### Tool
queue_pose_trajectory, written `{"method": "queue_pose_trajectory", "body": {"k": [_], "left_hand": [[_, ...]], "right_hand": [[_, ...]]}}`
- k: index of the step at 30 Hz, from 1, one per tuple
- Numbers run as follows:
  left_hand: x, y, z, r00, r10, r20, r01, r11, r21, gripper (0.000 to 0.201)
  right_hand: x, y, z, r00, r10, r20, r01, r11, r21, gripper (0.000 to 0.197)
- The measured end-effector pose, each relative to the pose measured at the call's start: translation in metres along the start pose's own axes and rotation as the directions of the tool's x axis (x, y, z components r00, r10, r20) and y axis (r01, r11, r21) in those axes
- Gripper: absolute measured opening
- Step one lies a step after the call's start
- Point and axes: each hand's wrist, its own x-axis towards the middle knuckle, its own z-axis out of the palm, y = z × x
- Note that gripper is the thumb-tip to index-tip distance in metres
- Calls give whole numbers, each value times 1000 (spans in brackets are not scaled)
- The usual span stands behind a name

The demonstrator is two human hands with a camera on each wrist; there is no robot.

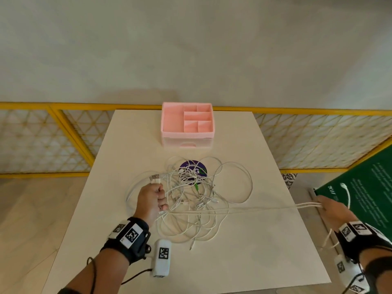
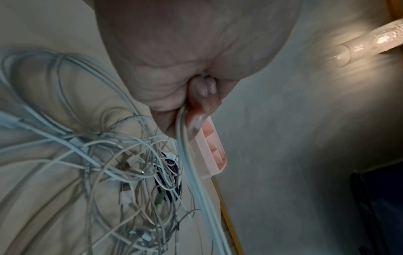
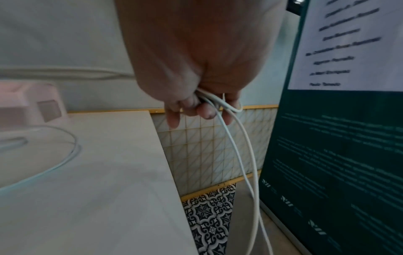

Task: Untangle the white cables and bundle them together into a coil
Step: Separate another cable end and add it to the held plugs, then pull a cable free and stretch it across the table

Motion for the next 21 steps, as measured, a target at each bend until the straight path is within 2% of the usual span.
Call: {"method": "queue_pose_trajectory", "body": {"k": [4, 6, 9, 11, 14, 15, 16, 17, 18, 20, 21], "left_hand": [[-3, -2, 6, 1000, 4, -1, -4, 1000, -8, 30], [-4, 0, 7, 1000, -20, 1, 20, 996, -82, 31], [-7, 3, 7, 998, -48, 28, 52, 984, -171, 32], [-10, 3, 8, 998, -44, 51, 53, 981, -188, 32], [-12, -1, 11, 998, -40, 55, 50, 981, -188, 31], [-11, -3, 12, 998, -41, 48, 49, 982, -180, 30], [-10, -5, 12, 998, -44, 42, 50, 984, -170, 29], [-9, -7, 13, 998, -48, 37, 54, 986, -158, 28], [-8, -9, 13, 998, -54, 33, 59, 988, -143, 28], [-10, -11, 13, 997, -72, 35, 76, 991, -114, 28], [-12, -11, 14, 996, -86, 40, 89, 991, -104, 28]], "right_hand": [[12, -2, 10, 994, 87, -69, -90, 994, -54, 20], [12, -7, 28, 994, 107, 22, -104, 990, -100, 24], [8, -10, 61, 975, 167, 145, -133, 966, -220, 41], [5, -15, 75, 953, 193, 235, -137, 963, -234, 62], [9, -37, 65, 888, 215, 406, -89, 948, -306, 115], [15, -45, 59, 883, 207, 422, -65, 943, -328, 128], [21, -57, 52, 884, 184, 431, -38, 945, -325, 130], [26, -72, 44, 886, 124, 447, 11, 957, -288, 119], [29, -91, 36, 889, 35, 456, 70, 975, -210, 98], [31, -134, 24, 876, -169, 452, 178, 984, 23, 48], [28, -154, 23, 880, -243, 408, 187, 967, 173, 30]]}}
